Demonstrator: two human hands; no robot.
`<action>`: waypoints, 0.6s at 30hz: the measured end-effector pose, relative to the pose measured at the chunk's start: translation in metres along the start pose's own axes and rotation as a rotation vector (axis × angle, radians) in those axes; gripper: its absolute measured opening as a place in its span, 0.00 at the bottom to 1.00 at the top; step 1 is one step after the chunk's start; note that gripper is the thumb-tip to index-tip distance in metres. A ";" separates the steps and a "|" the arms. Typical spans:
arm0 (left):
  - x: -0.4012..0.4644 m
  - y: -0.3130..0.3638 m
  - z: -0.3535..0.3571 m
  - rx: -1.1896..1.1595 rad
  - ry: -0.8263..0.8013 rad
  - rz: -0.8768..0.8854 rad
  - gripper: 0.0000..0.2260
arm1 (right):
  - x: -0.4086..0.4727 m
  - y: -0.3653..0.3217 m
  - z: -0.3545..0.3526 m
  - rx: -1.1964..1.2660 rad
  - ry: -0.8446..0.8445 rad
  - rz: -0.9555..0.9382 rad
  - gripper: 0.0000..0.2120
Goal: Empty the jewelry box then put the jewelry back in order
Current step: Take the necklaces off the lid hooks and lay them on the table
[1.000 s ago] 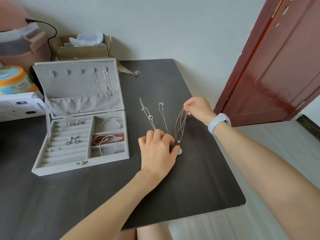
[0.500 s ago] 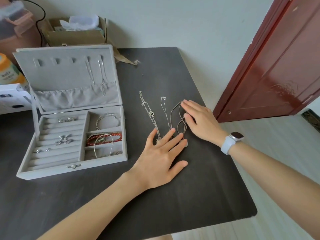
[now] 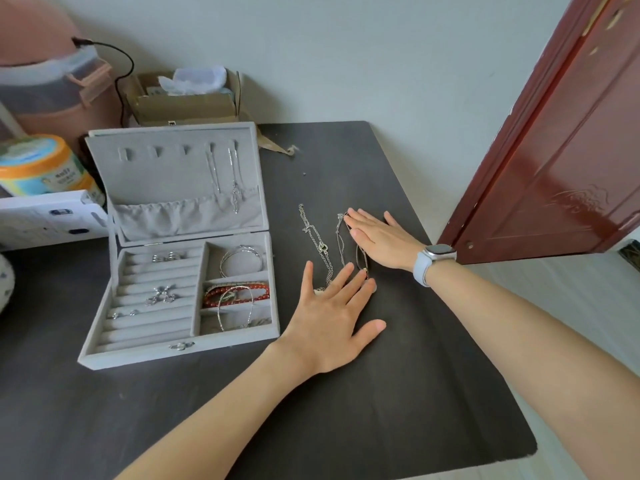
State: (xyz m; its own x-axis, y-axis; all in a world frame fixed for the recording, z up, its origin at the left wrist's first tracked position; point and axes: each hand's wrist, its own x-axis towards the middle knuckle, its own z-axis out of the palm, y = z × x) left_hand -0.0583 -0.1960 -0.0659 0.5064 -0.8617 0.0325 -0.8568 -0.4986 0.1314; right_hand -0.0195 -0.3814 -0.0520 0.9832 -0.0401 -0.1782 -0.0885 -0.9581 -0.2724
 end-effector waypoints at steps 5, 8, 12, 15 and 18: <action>-0.002 0.008 -0.002 -0.019 0.027 0.067 0.36 | -0.019 0.000 -0.009 0.323 0.123 0.031 0.20; -0.011 0.004 -0.004 0.055 0.140 0.079 0.26 | -0.033 -0.004 -0.016 0.381 0.163 0.043 0.20; -0.017 -0.027 -0.025 0.115 0.288 -0.043 0.21 | -0.037 -0.023 -0.025 0.389 0.272 0.022 0.19; -0.021 -0.063 -0.048 0.127 0.354 -0.140 0.21 | -0.029 -0.046 -0.032 0.341 0.380 -0.034 0.17; -0.023 -0.107 -0.072 0.172 0.415 -0.227 0.19 | -0.013 -0.075 -0.038 0.335 0.502 -0.103 0.14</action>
State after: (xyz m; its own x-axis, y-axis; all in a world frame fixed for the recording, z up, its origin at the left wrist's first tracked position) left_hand 0.0283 -0.1162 -0.0094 0.6476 -0.6370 0.4181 -0.7067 -0.7074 0.0169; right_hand -0.0199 -0.3194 0.0064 0.9374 -0.1587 0.3099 0.0458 -0.8261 -0.5617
